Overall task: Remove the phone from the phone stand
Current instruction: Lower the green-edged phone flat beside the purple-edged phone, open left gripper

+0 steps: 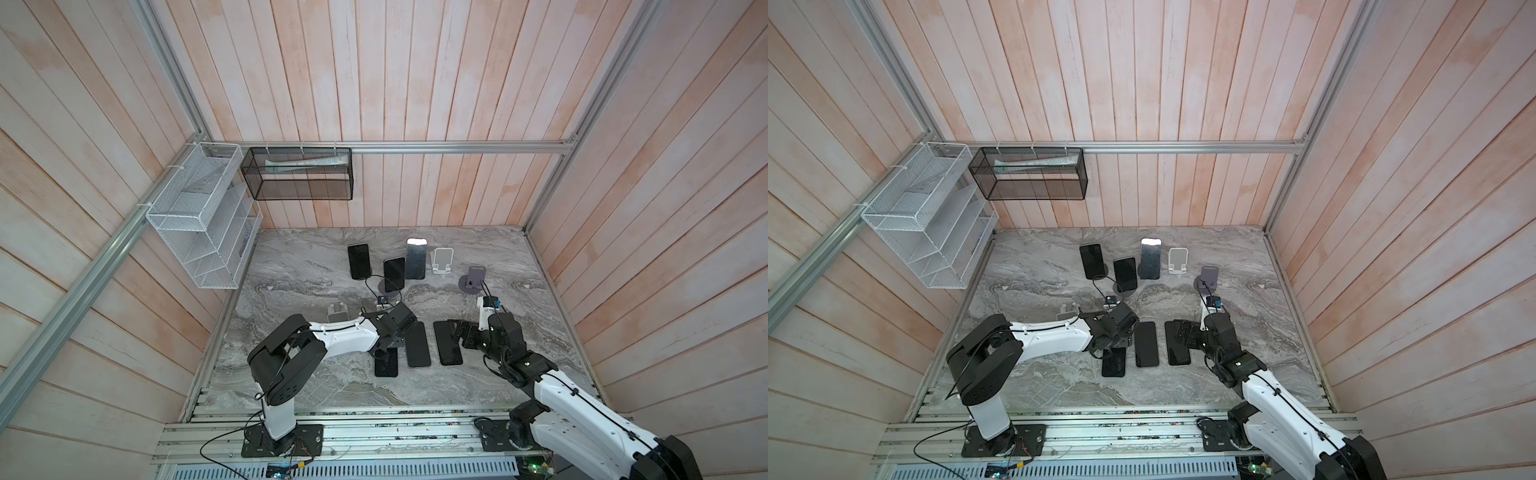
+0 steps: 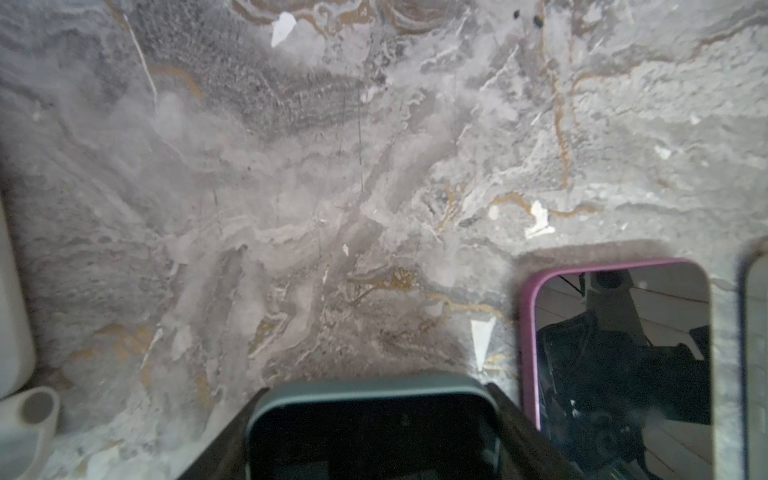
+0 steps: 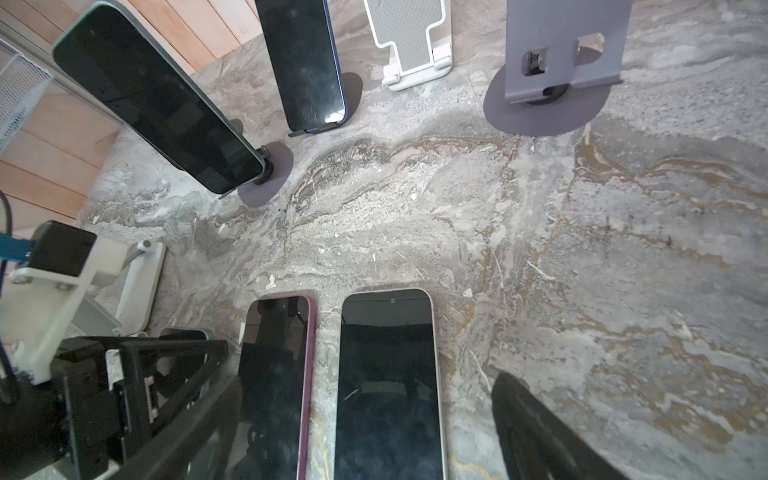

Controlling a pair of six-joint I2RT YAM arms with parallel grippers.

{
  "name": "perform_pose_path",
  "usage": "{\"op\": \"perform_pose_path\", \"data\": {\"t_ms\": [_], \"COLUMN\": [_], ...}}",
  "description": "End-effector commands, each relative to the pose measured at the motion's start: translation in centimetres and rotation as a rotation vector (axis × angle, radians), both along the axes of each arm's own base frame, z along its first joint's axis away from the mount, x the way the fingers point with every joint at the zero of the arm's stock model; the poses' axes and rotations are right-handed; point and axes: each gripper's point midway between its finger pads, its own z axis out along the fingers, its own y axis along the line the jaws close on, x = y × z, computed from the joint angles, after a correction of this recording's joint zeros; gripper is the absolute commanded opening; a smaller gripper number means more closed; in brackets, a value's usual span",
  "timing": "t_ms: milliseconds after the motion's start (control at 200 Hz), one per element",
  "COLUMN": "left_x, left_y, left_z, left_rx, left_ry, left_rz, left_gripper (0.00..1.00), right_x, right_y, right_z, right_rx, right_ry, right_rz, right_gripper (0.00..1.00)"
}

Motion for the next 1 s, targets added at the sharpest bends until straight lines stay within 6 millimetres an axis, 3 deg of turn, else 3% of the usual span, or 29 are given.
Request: {"op": "perform_pose_path", "data": {"t_ms": [0,350,660,820,995], "left_x": [0.7,0.4,0.5,0.6,0.7], "left_y": [0.1,1.3,1.2,0.7,-0.6], "left_z": [-0.5,-1.8,-1.4,1.4,7.5], "left_rx": [0.006,0.076,0.057,-0.007,-0.147], "left_ry": [-0.023,-0.014,-0.033,-0.086,-0.217], "left_rz": [0.038,0.036,0.029,0.006,-0.103], "left_gripper": [0.70,0.79,0.84,0.86,0.93], "right_x": [0.2,-0.5,-0.3,-0.1,0.4], "right_y": [-0.7,-1.8,-1.4,-1.1,-1.0], "right_z": [1.3,1.6,2.4,2.7,2.8], "right_rx": [-0.017,-0.015,0.003,0.000,-0.009], "right_ry": [-0.017,-0.020,-0.023,-0.013,-0.007], "right_rz": [-0.031,-0.078,-0.069,-0.059,-0.063], "right_gripper": [0.95,0.95,0.95,0.95,0.95]}}
